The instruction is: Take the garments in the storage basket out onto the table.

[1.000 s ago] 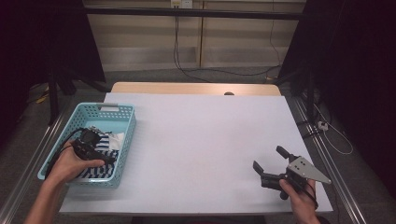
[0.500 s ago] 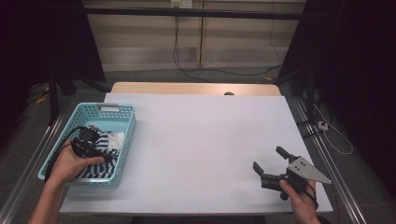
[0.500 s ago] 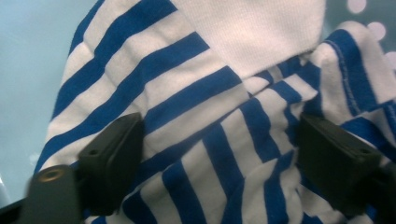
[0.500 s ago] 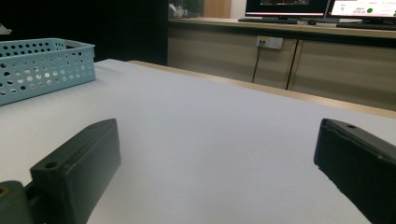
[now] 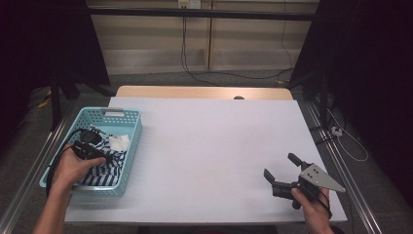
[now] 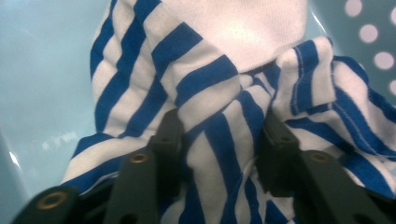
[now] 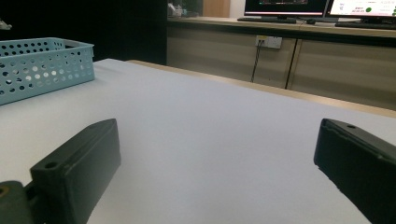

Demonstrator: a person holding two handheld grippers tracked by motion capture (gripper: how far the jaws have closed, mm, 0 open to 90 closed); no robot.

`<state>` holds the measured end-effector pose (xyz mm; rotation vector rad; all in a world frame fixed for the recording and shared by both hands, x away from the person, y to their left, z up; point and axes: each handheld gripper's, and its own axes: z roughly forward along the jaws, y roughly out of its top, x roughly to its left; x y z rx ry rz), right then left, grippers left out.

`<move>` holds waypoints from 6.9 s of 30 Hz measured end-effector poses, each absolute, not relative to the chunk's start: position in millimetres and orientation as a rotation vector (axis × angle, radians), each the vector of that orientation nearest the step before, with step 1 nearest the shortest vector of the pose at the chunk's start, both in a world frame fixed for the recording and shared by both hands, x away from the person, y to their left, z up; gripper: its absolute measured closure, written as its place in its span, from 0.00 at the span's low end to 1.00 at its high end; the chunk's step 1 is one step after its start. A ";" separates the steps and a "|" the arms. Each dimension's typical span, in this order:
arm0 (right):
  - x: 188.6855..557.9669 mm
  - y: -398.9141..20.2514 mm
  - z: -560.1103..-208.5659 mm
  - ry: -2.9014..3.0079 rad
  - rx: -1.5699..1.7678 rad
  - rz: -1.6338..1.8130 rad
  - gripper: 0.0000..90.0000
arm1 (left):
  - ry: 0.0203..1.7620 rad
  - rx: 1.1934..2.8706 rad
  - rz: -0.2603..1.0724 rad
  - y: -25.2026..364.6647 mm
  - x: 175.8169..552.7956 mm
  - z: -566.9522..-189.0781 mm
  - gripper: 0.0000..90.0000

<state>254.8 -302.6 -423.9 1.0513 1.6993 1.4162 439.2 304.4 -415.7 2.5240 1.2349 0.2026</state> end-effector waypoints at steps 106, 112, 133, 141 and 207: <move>253.8 -301.2 -423.4 1.702 1.039 1.420 0.00 | 1.097 1.440 0.878 329.7 346.4 -329.8 0.80; 254.2 -300.7 -423.4 1.701 1.040 1.418 0.00 | 1.094 1.432 0.885 328.5 339.3 -319.9 0.80; 255.5 -300.0 -423.2 1.706 1.038 1.423 0.00 | 1.017 1.434 0.886 302.5 319.4 -293.1 0.80; 255.3 -300.4 -423.3 1.703 1.038 1.424 0.00 | 0.979 1.419 0.863 286.3 326.1 -283.7 0.80; 252.9 -301.5 -423.9 1.706 1.047 1.423 0.00 | 0.715 1.554 0.559 130.1 394.3 -283.2 0.80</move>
